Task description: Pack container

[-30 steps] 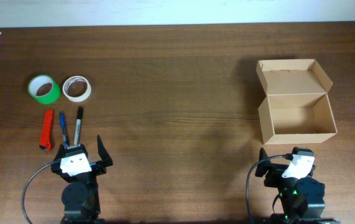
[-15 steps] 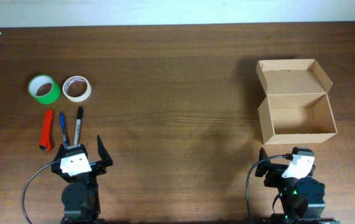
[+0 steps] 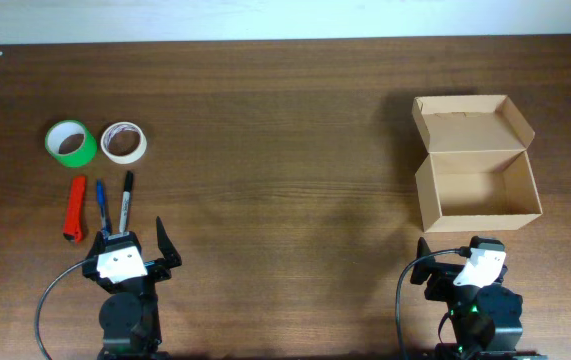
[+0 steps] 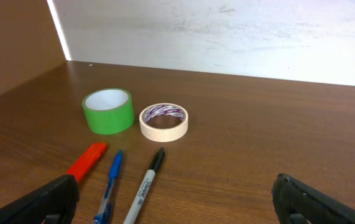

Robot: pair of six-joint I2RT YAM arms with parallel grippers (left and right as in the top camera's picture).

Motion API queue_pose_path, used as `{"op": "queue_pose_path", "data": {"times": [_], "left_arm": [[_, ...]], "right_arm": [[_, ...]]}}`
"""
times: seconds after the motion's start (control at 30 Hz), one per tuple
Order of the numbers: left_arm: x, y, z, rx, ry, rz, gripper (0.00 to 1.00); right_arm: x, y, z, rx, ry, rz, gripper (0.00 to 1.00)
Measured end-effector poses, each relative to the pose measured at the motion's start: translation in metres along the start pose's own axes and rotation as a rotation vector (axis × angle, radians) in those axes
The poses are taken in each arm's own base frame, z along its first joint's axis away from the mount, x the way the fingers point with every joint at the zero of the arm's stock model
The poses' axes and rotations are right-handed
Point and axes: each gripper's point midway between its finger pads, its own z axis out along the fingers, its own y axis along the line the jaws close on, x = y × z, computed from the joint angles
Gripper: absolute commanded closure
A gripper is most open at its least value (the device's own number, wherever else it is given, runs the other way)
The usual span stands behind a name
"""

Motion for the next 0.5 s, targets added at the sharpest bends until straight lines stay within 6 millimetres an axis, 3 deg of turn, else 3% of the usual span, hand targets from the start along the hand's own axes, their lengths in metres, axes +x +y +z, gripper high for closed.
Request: {"op": "queue_pose_path", "data": {"times": [0.5], "left_arm": [[-0.0030,0.0013,0.0000,-0.008,-0.012,-0.003,0.01]], "right_arm": [[0.0000,0.0001,0.0000,0.000,0.000,0.000,0.01]]}}
